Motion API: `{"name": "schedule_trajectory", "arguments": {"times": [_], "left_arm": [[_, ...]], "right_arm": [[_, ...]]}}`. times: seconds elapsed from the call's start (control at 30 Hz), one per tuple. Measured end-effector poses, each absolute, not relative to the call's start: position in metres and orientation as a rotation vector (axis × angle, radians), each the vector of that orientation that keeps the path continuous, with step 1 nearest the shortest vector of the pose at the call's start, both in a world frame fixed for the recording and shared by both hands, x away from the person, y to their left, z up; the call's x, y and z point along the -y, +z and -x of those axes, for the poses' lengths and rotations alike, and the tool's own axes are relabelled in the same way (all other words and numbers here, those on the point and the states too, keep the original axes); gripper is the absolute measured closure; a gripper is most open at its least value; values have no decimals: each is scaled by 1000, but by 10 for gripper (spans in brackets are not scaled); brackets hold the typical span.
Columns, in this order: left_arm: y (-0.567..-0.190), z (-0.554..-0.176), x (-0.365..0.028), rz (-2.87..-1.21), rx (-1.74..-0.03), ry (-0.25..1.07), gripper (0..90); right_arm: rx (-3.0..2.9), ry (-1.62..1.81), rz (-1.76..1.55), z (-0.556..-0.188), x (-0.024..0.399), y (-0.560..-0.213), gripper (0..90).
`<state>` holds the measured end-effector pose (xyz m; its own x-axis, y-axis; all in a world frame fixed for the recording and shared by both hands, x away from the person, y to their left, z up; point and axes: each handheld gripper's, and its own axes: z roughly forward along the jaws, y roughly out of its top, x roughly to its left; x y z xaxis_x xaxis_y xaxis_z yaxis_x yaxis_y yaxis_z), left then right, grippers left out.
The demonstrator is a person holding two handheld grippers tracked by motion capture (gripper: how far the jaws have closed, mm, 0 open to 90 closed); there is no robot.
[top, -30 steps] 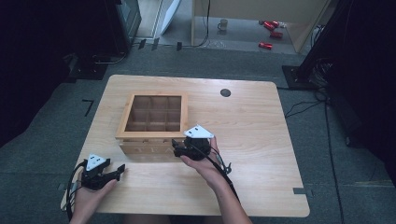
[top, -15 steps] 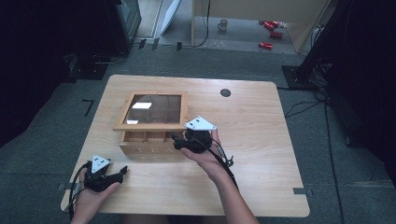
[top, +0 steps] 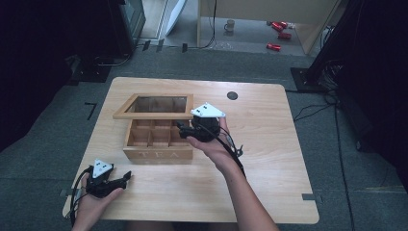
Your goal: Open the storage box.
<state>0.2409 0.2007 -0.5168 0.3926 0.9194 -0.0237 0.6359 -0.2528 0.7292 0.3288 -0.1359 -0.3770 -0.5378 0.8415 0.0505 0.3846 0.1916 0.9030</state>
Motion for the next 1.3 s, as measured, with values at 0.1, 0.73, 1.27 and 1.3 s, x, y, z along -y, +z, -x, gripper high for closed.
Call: {"name": "schedule_trajectory", "arguments": {"times": [0.1,0.73,1.27,1.3], "left_arm": [[-517,-241,-201,-1982,-1328,543,254],[-516,-244,-204,-1966,-1328,507,254],[-516,-245,-206,-1955,-1326,490,254],[-516,-245,-206,-1955,-1326,490,254]], "right_arm": [[-2000,1318,-1149,-332,136,-374,275],[-1924,1439,-1157,-376,144,-353,312],[-1898,1439,-1152,-417,135,-357,379],[-1897,1448,-1152,-418,136,-358,386]]}}
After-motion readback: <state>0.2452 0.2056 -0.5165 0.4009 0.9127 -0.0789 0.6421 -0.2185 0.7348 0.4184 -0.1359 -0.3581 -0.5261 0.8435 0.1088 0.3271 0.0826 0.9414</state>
